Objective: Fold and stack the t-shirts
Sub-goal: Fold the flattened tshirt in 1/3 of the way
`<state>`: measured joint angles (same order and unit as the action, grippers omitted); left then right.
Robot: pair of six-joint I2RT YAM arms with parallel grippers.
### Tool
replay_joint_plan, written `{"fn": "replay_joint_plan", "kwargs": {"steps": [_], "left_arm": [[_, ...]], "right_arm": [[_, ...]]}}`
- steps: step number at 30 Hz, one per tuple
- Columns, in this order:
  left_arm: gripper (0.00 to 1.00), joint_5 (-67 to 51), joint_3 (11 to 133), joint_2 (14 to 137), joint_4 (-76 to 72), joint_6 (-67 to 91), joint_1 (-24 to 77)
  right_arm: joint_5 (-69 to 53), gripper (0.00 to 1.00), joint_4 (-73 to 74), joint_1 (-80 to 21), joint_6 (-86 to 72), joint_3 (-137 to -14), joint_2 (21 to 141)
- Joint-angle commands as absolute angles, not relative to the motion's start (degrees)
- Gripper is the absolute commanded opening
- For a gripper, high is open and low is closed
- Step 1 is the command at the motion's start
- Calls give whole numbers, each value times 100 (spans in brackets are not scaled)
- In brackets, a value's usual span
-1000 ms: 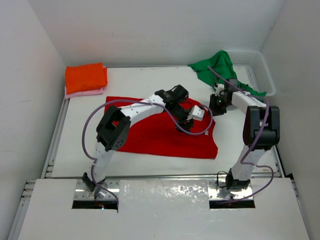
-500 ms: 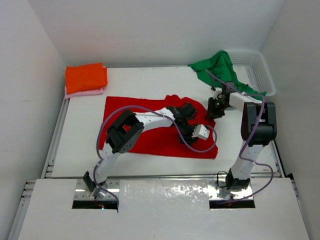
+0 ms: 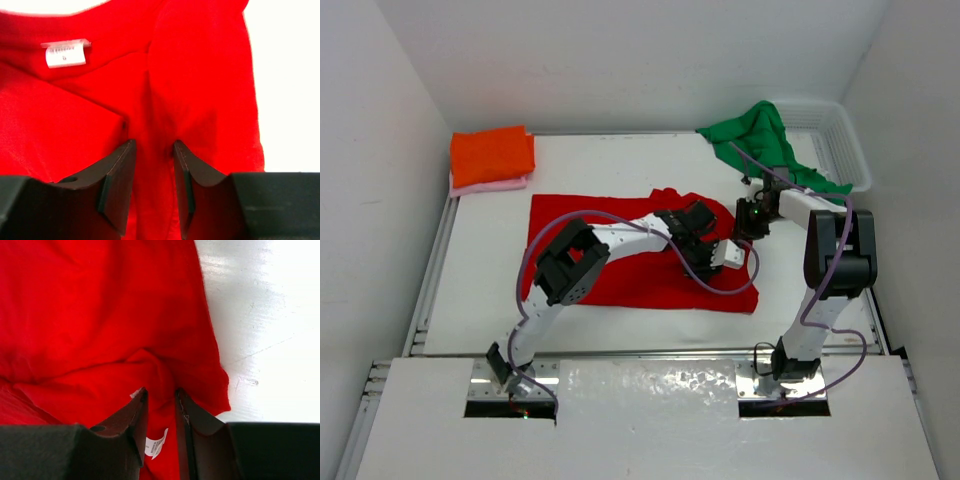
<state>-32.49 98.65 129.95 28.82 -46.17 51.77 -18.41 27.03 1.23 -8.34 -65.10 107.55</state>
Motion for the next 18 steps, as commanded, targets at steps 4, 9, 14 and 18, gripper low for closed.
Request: {"fn": "replay_joint_plan", "kwargs": {"steps": [4,9,14,18], "left_arm": [[35,-4339,10887,12938,4357,-5220,5186],[36,-3800,11110,12902,4018,-4729,5186],[30,-3261,10802,13008,3709,-5245,5194],[23,-3077,10443,13017,3403,-5370,5194]], "right_arm": [[-1767,26,2522,70,-721,-6662,10792],[-1617,24,2724,70,-607,-6969,11065],[-1714,23,2690,70,-624,-6943,11065],[-1731,23,2654,70,-703,-6970,11109]]}}
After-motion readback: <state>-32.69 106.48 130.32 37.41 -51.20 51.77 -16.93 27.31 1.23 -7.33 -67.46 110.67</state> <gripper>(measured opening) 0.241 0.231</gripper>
